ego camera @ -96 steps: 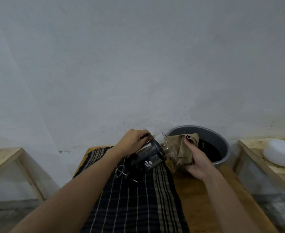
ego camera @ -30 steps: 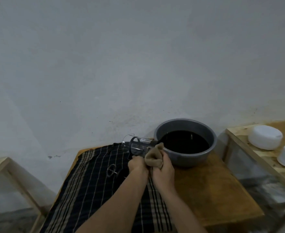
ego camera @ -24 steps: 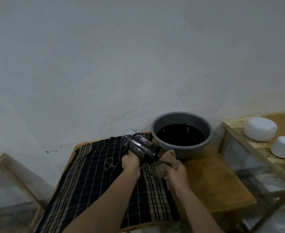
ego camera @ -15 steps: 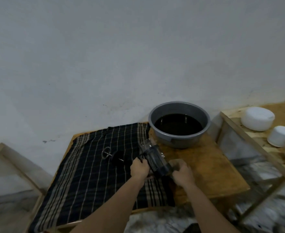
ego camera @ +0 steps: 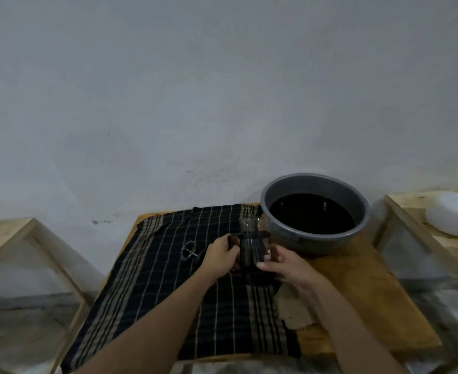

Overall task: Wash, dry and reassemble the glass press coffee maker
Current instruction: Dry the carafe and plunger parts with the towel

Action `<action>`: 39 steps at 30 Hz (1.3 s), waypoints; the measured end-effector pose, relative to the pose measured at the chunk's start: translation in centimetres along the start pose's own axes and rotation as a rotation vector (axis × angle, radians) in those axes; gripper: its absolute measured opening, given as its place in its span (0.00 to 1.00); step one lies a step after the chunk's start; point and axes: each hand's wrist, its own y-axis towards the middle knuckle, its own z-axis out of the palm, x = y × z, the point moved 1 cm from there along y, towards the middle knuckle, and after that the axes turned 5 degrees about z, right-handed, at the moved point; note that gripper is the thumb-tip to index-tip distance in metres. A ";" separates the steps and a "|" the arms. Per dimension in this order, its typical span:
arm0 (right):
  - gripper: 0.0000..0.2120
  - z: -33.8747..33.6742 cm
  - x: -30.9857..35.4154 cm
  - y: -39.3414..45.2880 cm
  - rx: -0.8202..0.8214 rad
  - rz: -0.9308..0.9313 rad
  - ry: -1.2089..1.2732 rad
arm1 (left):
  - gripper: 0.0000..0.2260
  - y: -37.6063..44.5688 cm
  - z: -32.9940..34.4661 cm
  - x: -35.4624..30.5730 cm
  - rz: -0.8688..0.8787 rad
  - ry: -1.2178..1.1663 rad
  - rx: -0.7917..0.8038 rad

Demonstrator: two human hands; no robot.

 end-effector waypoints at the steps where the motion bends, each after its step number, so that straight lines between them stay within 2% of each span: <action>1: 0.31 0.3 0.4 1.1 0.043 0.013 -0.032 | 0.07 0.4 -1.0 0.1 0.017 0.066 0.026; 4: 0.31 1.3 1.4 3.7 0.116 0.003 -0.131 | 0.07 2.0 -3.7 0.8 -0.035 0.185 0.143; 8: 0.29 2.7 3.1 7.9 0.081 -0.028 -0.246 | 0.07 5.6 -7.2 2.7 -0.128 0.257 0.233; 14: 0.36 4.2 6.0 15.9 -0.059 -0.100 -0.400 | 0.05 14.0 -9.5 5.5 -0.103 0.284 0.170; 17: 0.33 4.0 6.6 19.6 -0.140 -0.098 -0.469 | 0.05 17.9 -9.6 6.2 -0.064 0.339 0.149; 21: 0.28 3.9 7.7 24.4 -0.222 -0.086 -0.505 | 0.08 23.1 -9.9 7.2 -0.042 0.365 0.120; 24: 0.31 4.1 8.1 27.1 -0.247 -0.083 -0.504 | 0.09 26.0 -10.2 8.0 -0.029 0.405 0.123; 29: 0.38 4.4 8.0 29.3 -0.281 -0.080 -0.481 | 0.03 28.4 -10.4 9.6 -0.014 0.450 0.123; 33: 0.33 4.5 7.7 30.2 -0.281 -0.051 -0.481 | 0.09 29.2 -10.2 10.7 -0.018 0.387 0.132; 39: 0.33 4.3 7.1 30.6 -0.304 -0.002 -0.490 | 0.10 29.1 -9.7 11.2 -0.004 0.326 0.122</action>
